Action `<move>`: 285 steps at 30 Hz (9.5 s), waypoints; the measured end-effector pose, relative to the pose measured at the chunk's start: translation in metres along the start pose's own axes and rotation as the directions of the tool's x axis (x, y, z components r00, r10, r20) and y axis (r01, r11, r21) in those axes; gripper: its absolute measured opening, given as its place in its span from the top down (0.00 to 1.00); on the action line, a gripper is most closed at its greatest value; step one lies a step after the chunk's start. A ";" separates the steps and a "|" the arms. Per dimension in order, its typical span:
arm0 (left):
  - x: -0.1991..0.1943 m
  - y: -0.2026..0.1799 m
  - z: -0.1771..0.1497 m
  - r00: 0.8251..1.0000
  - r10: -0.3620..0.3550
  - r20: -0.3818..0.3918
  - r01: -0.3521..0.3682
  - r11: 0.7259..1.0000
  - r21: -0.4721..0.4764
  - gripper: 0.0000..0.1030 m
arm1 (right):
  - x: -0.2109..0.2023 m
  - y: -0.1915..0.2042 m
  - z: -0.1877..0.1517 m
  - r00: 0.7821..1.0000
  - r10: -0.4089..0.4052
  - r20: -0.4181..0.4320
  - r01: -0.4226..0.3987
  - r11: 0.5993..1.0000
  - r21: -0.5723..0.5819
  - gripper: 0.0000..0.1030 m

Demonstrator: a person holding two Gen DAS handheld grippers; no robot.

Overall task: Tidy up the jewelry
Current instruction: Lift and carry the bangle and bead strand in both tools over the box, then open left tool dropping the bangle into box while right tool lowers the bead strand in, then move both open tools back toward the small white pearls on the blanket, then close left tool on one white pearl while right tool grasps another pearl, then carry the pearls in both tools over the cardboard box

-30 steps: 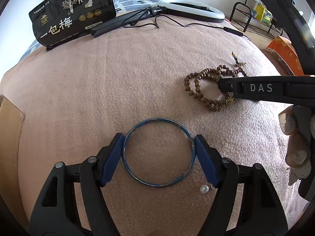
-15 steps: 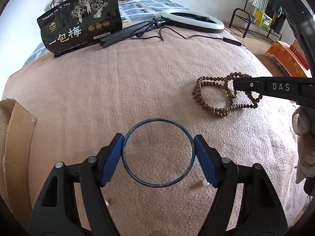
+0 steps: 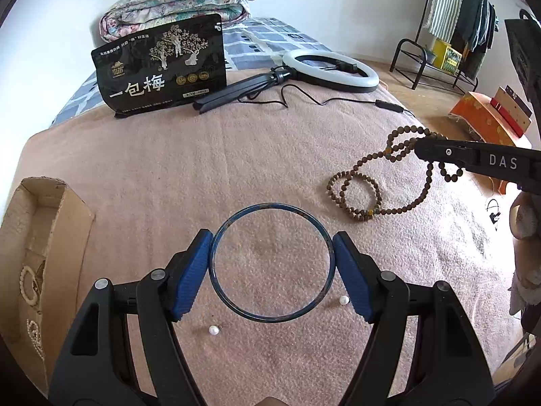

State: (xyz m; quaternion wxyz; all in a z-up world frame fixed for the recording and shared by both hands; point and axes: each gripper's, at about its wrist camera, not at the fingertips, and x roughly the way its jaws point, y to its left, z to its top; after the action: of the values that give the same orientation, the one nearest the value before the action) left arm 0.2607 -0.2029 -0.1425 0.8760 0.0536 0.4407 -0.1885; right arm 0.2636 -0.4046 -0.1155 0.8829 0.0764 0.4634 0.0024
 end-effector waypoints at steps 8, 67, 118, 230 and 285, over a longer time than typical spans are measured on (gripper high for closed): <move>-0.041 0.028 0.005 0.998 -0.007 0.062 0.010 0.999 -0.052 0.28 | -0.040 0.027 0.001 0.997 0.046 0.065 -0.045 0.999 -0.028 0.97; -0.161 0.273 -0.100 0.972 0.221 0.082 -0.181 0.921 -0.345 0.28 | -0.119 0.348 0.035 0.915 0.386 0.117 -0.303 0.850 -0.431 0.97; -0.106 0.258 -0.106 0.990 0.134 -0.038 -0.139 0.938 -0.317 0.27 | 0.052 0.367 0.031 0.957 0.280 -0.080 -0.290 0.888 -0.357 0.57; 0.010 0.054 -0.082 0.995 -0.039 -0.097 0.041 0.999 0.021 0.62 | 0.046 0.081 -0.119 0.992 0.084 -0.097 -0.110 0.944 -0.312 0.58; -0.051 0.084 -0.061 0.998 -0.039 0.039 0.041 0.998 -0.041 0.92 | -0.011 0.144 -0.093 0.992 0.126 0.004 -0.116 0.921 -0.373 0.94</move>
State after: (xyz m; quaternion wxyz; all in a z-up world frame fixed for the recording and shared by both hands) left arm 0.2193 -0.0946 -0.1448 0.8813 0.0227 0.4286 -0.1977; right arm 0.1913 -0.2511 -0.1389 0.8858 -0.0638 0.4366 0.1435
